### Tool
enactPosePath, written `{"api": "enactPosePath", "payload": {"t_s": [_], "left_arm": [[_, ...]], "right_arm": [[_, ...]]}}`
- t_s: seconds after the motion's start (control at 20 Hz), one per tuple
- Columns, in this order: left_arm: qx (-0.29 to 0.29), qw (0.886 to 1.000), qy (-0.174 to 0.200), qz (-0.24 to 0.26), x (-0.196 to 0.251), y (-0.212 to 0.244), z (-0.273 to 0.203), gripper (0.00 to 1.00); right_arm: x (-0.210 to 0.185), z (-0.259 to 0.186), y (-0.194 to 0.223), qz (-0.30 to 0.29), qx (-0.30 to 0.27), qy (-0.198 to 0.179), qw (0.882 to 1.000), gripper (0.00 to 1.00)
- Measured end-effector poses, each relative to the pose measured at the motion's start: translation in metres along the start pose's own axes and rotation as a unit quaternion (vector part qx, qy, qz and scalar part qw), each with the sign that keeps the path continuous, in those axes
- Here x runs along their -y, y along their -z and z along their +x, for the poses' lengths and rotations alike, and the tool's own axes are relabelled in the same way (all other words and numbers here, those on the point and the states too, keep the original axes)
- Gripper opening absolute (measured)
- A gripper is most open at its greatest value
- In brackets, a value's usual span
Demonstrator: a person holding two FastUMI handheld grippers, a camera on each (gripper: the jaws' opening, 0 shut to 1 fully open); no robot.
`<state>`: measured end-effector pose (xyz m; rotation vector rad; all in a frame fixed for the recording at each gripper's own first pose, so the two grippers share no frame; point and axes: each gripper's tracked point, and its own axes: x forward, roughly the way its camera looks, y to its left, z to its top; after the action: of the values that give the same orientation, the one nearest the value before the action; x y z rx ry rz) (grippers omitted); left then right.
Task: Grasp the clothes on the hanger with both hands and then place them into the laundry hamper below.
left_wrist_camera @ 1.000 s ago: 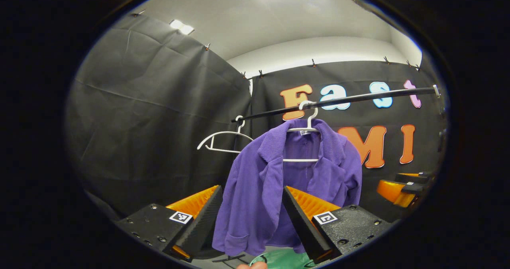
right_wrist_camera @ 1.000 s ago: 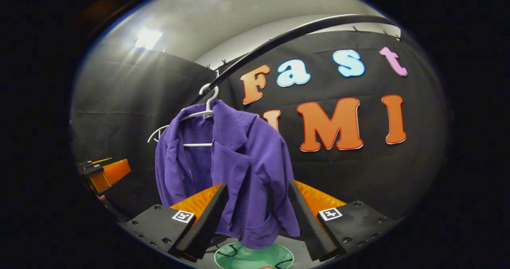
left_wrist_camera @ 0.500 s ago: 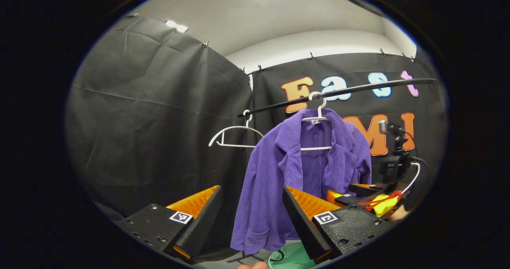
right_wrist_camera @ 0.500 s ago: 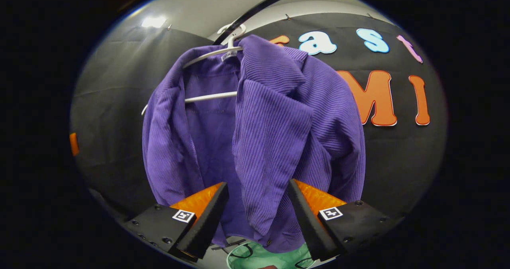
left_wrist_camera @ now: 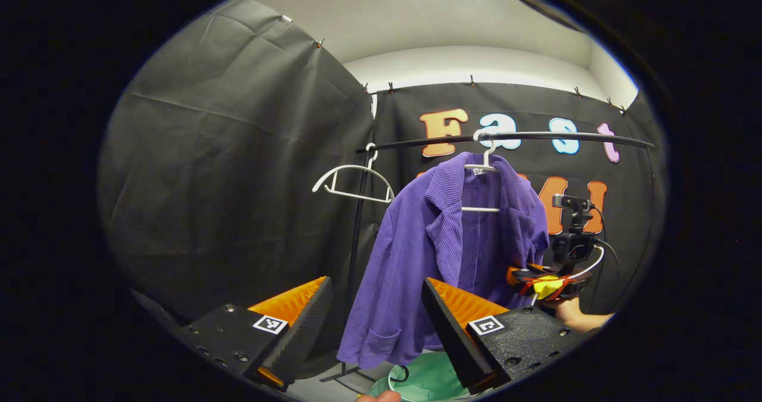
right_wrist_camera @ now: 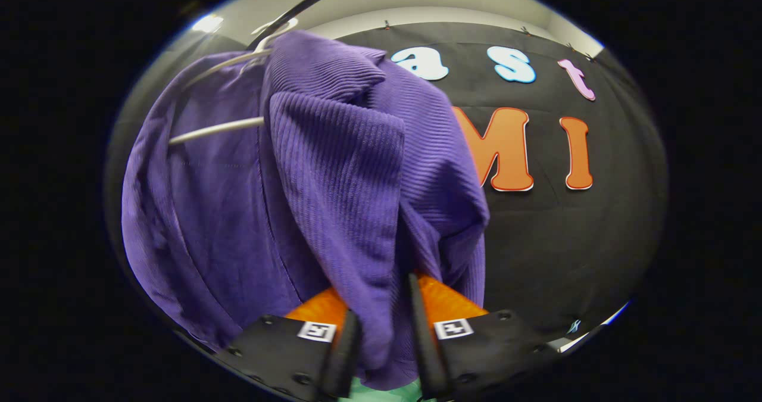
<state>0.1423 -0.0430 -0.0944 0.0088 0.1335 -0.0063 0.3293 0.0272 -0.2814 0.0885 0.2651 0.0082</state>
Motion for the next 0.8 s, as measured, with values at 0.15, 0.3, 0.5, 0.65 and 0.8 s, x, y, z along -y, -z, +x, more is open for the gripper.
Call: {"api": "enactPosePath", "payload": {"t_s": [0.15, 0.3, 0.5, 0.65, 0.8], "left_arm": [[0.001, 1.0, 0.0, -0.019, 0.027, 0.005, 0.016, 0.92], [-0.001, 0.999, 0.013, -0.047, 0.062, 0.016, 0.035, 0.92], [-0.03, 0.994, 0.029, -0.105, 0.106, 0.042, 0.062, 0.92], [-0.033, 0.994, 0.015, -0.107, 0.118, 0.057, 0.088, 0.92], [-0.048, 0.997, 0.019, -0.064, 0.128, 0.076, 0.113, 0.95]], "right_arm": [[-0.001, -0.024, -0.022, 0.004, 0.025, -0.061, 0.998, 0.1], [0.009, -0.053, -0.048, -0.01, 0.044, -0.102, 0.994, 0.1], [0.026, -0.076, -0.079, 0.023, 0.063, -0.156, 0.985, 0.1], [0.031, -0.083, -0.092, 0.022, 0.077, -0.188, 0.979, 0.1], [0.028, -0.095, -0.102, 0.03, 0.084, -0.217, 0.972, 0.1]]}}
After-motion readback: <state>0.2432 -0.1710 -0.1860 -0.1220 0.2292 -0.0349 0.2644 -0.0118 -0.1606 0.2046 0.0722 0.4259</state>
